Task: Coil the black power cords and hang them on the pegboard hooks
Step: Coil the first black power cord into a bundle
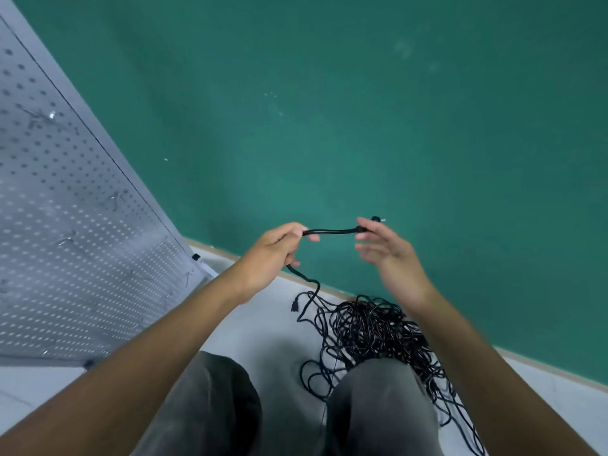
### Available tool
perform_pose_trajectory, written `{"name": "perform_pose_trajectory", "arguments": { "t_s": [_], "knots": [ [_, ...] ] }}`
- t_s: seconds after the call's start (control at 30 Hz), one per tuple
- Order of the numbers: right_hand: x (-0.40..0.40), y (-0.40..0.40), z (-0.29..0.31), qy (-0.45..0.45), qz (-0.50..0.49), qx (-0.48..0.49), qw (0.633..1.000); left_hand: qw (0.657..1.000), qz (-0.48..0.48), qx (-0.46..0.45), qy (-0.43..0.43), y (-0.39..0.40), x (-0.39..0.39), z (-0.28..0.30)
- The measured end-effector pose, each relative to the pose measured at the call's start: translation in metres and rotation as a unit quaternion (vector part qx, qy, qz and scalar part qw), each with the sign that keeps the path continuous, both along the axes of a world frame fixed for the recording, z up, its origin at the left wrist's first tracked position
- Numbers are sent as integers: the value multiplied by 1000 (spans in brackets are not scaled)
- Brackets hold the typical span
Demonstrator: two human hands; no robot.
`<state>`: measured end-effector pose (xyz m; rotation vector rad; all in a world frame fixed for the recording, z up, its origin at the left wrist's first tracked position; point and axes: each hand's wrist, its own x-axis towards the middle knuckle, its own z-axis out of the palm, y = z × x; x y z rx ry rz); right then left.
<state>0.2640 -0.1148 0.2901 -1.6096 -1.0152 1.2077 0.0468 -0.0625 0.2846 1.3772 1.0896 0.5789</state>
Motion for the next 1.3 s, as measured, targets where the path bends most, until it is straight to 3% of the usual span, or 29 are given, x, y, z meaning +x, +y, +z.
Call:
{"name": "perform_pose_trajectory", "arguments": {
  "t_s": [0.17,0.27,0.37,0.57,0.77,0.93,1.03,1.17,1.3],
  "knots": [
    [-7,-24,21,-280,53,-54,957,1000,11,-12,-4,-22,5,58],
    [-5,-33,14,-355,61,-10,933,999,-2,-27,-35,-31,16,80],
    [-6,-35,-3,-281,41,76,956,993,-10,-56,-107,-40,21,88],
    [-28,-49,-22,-21,112,85,990,979,-17,-43,-198,-53,20,70],
    [-51,-83,-40,-2,119,159,980,973,6,49,-226,-67,5,47],
    [-89,-151,-1,59,80,184,978,960,51,68,-267,-124,-12,69],
    [-105,-172,29,96,51,206,972,961,92,135,-223,-152,-26,80],
    [-118,-189,78,63,61,243,966,974,53,124,-182,-194,-41,84],
    [-123,-203,124,-60,68,277,957,956,-28,49,-289,-233,-32,79]
  ]
}}
